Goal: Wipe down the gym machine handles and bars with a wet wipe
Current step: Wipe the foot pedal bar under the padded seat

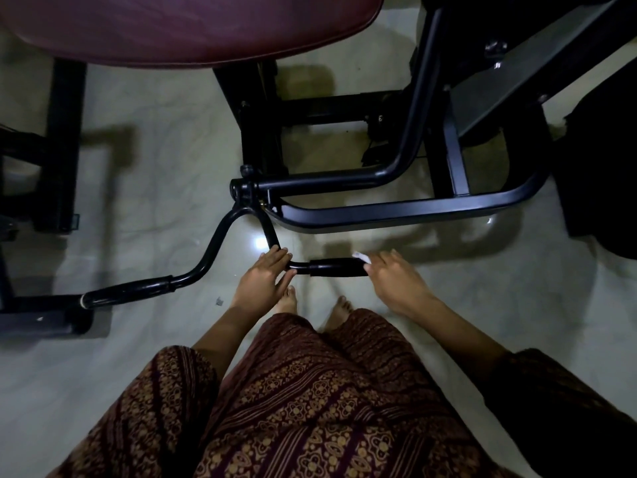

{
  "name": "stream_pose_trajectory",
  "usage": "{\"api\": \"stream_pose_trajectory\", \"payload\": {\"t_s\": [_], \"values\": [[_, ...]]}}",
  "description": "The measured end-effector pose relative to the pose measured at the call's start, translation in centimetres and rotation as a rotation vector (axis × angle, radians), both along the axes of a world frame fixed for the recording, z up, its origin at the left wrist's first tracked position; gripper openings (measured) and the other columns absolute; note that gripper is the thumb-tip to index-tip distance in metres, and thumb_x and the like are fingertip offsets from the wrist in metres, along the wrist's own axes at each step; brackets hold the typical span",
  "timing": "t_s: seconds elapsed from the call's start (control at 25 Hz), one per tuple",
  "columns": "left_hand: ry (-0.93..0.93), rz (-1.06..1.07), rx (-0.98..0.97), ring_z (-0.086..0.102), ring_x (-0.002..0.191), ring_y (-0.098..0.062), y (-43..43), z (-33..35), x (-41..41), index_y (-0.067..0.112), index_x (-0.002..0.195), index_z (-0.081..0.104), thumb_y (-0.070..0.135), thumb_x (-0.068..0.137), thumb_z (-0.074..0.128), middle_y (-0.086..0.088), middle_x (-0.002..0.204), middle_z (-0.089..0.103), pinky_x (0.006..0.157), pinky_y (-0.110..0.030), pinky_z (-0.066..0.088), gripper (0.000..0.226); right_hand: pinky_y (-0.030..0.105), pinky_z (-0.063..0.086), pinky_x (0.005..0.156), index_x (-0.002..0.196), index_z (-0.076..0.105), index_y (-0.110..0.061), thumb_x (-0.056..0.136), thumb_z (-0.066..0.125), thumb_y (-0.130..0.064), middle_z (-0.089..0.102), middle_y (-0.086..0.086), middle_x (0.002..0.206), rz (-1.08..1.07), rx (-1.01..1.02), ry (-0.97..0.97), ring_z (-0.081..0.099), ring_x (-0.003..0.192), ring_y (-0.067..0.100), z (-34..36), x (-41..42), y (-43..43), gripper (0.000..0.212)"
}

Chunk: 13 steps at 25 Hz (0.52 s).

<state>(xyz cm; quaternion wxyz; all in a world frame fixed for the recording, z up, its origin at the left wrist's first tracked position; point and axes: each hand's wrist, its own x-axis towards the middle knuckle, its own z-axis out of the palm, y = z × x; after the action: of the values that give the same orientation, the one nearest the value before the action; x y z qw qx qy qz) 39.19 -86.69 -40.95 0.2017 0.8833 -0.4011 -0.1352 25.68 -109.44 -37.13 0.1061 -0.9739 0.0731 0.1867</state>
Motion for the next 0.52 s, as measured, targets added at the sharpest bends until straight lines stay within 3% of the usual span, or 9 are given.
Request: {"api": "stream_pose_trajectory", "payload": {"t_s": [0.12, 0.32, 0.52], "values": [[-0.005, 0.000, 0.004, 0.060, 0.109, -0.033, 0.0, -0.1, 0.0, -0.001, 0.107, 0.067, 0.035, 0.087, 0.046, -0.015, 0.112, 0.066, 0.091, -0.045, 0.046, 0.046, 0.038, 0.045, 0.086, 0.121, 0.058, -0.006, 0.090, 0.039, -0.004, 0.064, 0.015, 0.102, 0.063, 0.039, -0.084, 0.059, 0.094, 0.031, 0.7, 3.4, 3.6, 0.037], [-0.008, 0.006, 0.013, 0.060, 0.109, -0.033, -0.1, 0.1, 0.1, -0.001, 0.107, 0.068, 0.024, 0.081, 0.060, -0.016, 0.112, 0.067, 0.088, -0.046, 0.048, 0.037, 0.038, 0.041, 0.086, 0.120, 0.051, -0.008, 0.098, 0.035, -0.015, 0.058, 0.013, 0.115, -0.034, 0.132, 0.034, 0.054, 0.105, 0.030, 0.4, 4.9, 4.5, 0.029], [0.000, 0.029, -0.007, 0.059, 0.111, -0.034, -0.2, 0.0, -0.2, -0.002, 0.108, 0.067, 0.023, 0.082, 0.060, -0.016, 0.113, 0.066, 0.089, -0.046, 0.048, 0.037, 0.035, 0.033, 0.102, 0.138, 0.038, -0.006, 0.084, 0.045, 0.004, 0.047, 0.018, 0.133, -0.223, 0.134, 0.024, 0.041, 0.125, 0.030, 1.0, -0.1, 1.1, 0.056]]}}
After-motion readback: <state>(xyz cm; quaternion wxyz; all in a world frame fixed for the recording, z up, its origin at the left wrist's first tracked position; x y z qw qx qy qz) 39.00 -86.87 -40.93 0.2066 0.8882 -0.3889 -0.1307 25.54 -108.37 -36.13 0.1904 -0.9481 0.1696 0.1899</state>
